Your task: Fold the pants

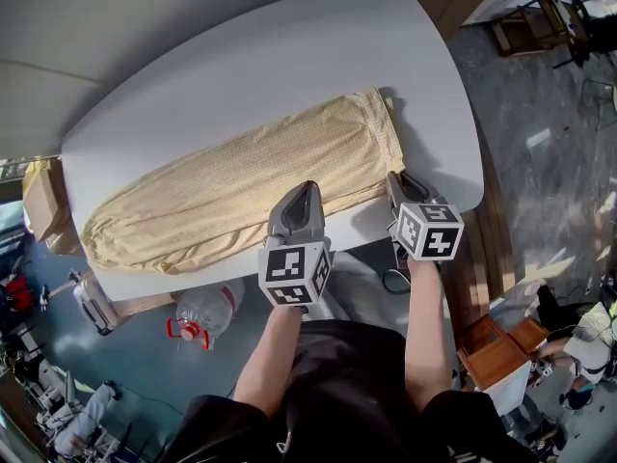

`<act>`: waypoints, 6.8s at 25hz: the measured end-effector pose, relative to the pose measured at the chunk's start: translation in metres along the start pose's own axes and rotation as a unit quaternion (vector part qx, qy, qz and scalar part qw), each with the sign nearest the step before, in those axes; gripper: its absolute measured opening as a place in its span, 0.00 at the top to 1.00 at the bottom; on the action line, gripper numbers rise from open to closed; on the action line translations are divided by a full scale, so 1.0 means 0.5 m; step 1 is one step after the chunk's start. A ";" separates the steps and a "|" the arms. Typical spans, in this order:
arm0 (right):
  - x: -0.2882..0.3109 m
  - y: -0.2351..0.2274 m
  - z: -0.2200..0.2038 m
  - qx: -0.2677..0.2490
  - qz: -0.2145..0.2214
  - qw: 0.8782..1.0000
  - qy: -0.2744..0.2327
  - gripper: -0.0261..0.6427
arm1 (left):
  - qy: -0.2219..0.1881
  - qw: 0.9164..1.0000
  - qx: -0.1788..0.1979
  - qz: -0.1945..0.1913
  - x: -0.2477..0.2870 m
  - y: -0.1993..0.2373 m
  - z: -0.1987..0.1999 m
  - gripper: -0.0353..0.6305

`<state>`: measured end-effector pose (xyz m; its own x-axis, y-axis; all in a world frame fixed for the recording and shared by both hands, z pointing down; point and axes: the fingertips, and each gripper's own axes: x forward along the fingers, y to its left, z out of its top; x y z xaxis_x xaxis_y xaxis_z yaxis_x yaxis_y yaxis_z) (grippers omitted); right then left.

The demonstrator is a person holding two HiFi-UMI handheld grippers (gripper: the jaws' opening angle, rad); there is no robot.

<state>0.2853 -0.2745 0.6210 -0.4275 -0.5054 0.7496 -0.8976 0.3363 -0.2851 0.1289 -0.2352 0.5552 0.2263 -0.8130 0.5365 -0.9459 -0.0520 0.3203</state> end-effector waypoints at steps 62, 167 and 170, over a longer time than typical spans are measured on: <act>0.151 1.079 -0.235 -0.506 0.197 0.832 0.111 0.81 | -0.152 0.939 -0.166 0.258 -0.720 0.766 -0.018 0.94; -0.041 0.165 -0.060 -0.006 0.061 0.998 -0.004 0.87 | 0.020 0.999 -0.037 -0.033 -0.106 0.105 -0.043 0.94; -0.084 0.086 -0.052 0.007 0.033 0.999 -0.014 0.87 | 0.020 0.998 -0.032 -0.053 -0.080 0.050 -0.040 0.94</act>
<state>0.2672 -0.2184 0.5927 -0.4876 -0.5051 0.7121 -0.8691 0.3585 -0.3409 0.1010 -0.1924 0.5571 0.3350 -0.7810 0.5271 -0.8993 -0.0981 0.4262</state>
